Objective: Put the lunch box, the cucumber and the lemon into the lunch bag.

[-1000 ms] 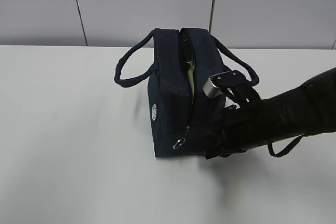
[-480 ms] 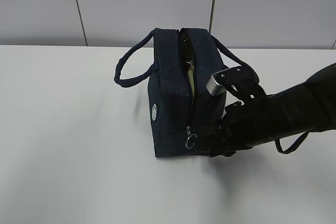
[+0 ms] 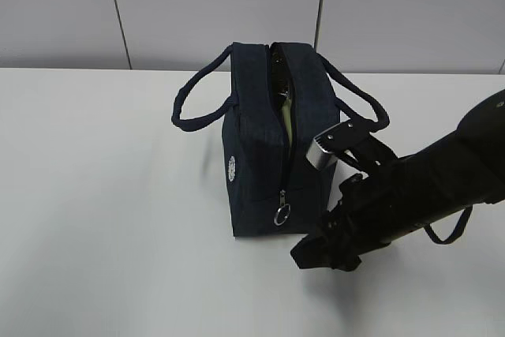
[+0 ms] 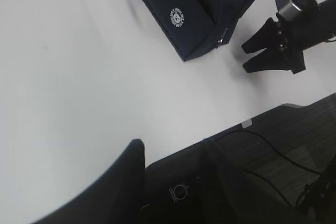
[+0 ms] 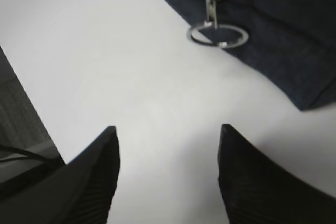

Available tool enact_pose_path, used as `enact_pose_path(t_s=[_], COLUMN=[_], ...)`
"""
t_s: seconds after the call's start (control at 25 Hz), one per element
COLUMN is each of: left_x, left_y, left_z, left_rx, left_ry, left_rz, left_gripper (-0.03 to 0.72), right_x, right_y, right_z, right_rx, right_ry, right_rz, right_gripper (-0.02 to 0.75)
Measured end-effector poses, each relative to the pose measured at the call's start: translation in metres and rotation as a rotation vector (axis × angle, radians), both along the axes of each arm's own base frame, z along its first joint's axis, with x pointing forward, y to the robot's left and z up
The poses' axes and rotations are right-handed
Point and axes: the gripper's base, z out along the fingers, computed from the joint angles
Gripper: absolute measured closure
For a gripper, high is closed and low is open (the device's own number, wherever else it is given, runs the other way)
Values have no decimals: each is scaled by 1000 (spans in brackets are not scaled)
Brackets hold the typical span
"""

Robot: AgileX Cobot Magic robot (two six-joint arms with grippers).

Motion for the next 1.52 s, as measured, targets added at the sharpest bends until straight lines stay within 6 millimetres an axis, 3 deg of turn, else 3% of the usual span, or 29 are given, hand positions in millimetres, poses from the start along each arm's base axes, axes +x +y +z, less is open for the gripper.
enact_pose_path(t_s=[0.32, 0.52, 0.72, 0.92, 1.12, 1.28, 1.52], left_x=[0, 0, 0, 0, 0, 0, 0], left_y=[0, 0, 0, 0, 0, 0, 0], left_z=[0, 0, 0, 0, 0, 0, 0], left_rx=[0, 0, 0, -1, -1, -3, -3], left_ry=[0, 0, 0, 0, 0, 1, 1], left_rz=[0, 0, 0, -1, -1, -1, -1], left_gripper=[452, 452, 452, 452, 452, 452, 452], right_x=[-6, 10, 21, 20, 24, 30, 13], right_y=[-10, -10, -21, -18, -17, -16, 2], right_z=[-4, 18, 39, 46, 46, 55, 68], right_rx=[-145, -213, -389, -368, -346, -286, -242], right_ry=[193, 283, 360, 429, 376, 222, -22], right_rz=[-85, -194, -329, -375, -369, -413, -368], right_gripper=[295, 295, 295, 295, 295, 296, 296])
